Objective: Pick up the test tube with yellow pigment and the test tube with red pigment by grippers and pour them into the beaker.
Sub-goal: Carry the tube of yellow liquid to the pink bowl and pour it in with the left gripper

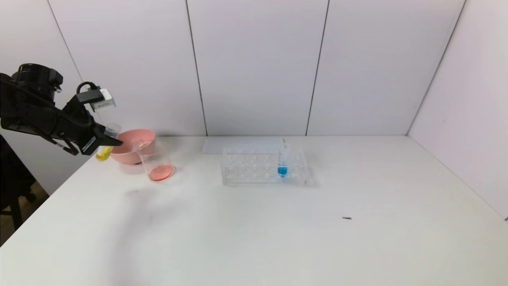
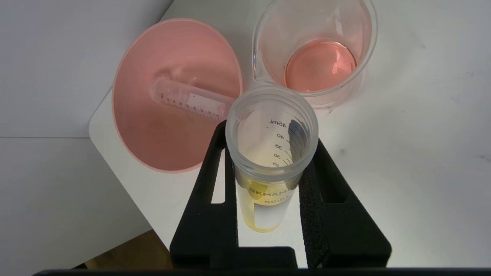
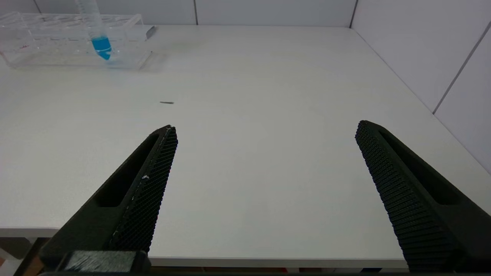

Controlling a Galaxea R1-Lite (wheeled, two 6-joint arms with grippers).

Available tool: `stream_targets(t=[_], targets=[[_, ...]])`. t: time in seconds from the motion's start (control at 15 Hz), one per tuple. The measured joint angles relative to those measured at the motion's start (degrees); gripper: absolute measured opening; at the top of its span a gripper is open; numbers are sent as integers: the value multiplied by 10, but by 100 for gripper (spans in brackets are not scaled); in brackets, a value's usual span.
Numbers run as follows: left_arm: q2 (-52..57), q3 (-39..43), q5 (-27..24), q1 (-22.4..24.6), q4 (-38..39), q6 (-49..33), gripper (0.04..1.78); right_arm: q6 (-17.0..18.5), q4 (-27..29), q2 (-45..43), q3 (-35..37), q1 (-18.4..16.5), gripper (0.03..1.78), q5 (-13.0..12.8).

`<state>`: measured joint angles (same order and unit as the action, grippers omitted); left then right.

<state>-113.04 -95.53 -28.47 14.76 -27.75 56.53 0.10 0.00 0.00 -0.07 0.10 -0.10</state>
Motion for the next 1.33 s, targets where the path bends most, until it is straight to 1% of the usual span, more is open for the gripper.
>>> stream_targets(t=[0.4, 0.67, 1.0, 1.07, 1.2, 1.33], targets=[[-14, -49, 0, -3, -65, 52, 47, 0, 0, 0, 0, 0, 170, 0], [-22, -69, 5, -12, -82, 62, 47, 0, 0, 0, 0, 0, 170, 0], [-46, -130, 9, -15, -159, 110, 47, 0, 0, 0, 0, 0, 170, 0], [-53, -145, 13, -15, -177, 123, 47, 0, 0, 0, 0, 0, 170, 0], [-64, -173, 52, -15, -203, 160, 47, 0, 0, 0, 0, 0, 170, 0], [-71, -182, 71, -19, -204, 167, 47, 0, 0, 0, 0, 0, 170, 0]])
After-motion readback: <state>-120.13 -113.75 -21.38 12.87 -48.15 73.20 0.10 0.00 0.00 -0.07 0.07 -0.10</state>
